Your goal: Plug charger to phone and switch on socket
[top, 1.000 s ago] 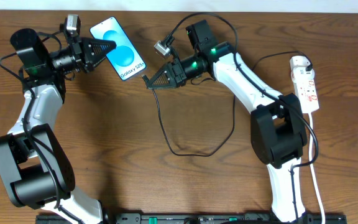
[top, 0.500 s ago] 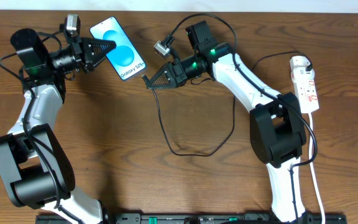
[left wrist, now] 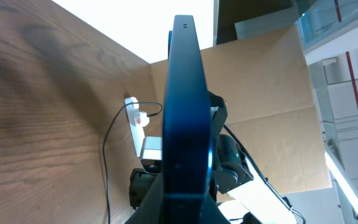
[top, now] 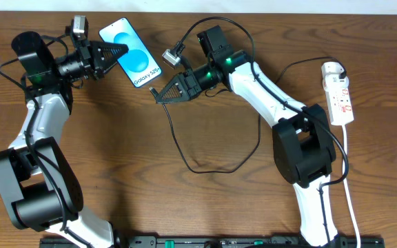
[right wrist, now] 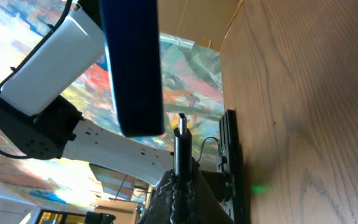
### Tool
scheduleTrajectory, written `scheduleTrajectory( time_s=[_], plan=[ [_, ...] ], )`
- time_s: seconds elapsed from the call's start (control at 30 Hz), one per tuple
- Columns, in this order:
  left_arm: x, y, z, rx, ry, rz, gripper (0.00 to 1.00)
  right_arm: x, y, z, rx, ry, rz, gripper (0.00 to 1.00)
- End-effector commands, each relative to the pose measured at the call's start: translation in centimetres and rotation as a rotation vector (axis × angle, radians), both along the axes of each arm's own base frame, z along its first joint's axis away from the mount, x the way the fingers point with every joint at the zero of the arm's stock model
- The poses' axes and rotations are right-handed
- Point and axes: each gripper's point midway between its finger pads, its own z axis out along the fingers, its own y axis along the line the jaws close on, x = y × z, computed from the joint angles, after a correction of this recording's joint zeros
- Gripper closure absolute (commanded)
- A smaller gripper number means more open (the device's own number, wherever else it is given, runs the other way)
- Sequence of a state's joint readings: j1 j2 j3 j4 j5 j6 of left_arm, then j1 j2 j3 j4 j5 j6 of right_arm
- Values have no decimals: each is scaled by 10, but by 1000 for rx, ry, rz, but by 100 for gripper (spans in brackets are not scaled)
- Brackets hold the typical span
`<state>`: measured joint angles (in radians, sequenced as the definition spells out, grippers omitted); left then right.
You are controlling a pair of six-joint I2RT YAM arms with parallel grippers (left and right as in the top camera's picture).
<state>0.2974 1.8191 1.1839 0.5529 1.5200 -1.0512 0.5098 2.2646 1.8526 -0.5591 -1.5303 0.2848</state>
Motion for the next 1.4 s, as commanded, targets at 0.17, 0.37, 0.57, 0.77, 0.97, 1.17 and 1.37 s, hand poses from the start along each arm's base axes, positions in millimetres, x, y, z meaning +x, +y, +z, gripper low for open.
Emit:
scheduleTrajectory(
  time_s=[0.17,0.37,0.57,0.77,0.97,1.17,1.37],
  plan=[
    [-4,-2,10,8,-30,-10,93,-4,0,6,53,-48,22,99],
    [-4,-2,10,8,-30,-11,93,-2,1,10,73,-86,21,99],
    [-4,-2,10,8,-30,-11,92,2,1,10,77,-106,13,99],
    [-4,-2,10,8,-30,-11,93,4,1,12,84,-119,11,99],
    [-4,-2,10,8,-30,-11,93,9,2,14,80,-123,2,99],
    [-4,-2,10,8,-30,-11,93,15,-3,12,73,-126,-17,99],
    [-4,-2,10,8,-30,-11,93,21,-7,11,64,-123,-36,99]
  ],
)
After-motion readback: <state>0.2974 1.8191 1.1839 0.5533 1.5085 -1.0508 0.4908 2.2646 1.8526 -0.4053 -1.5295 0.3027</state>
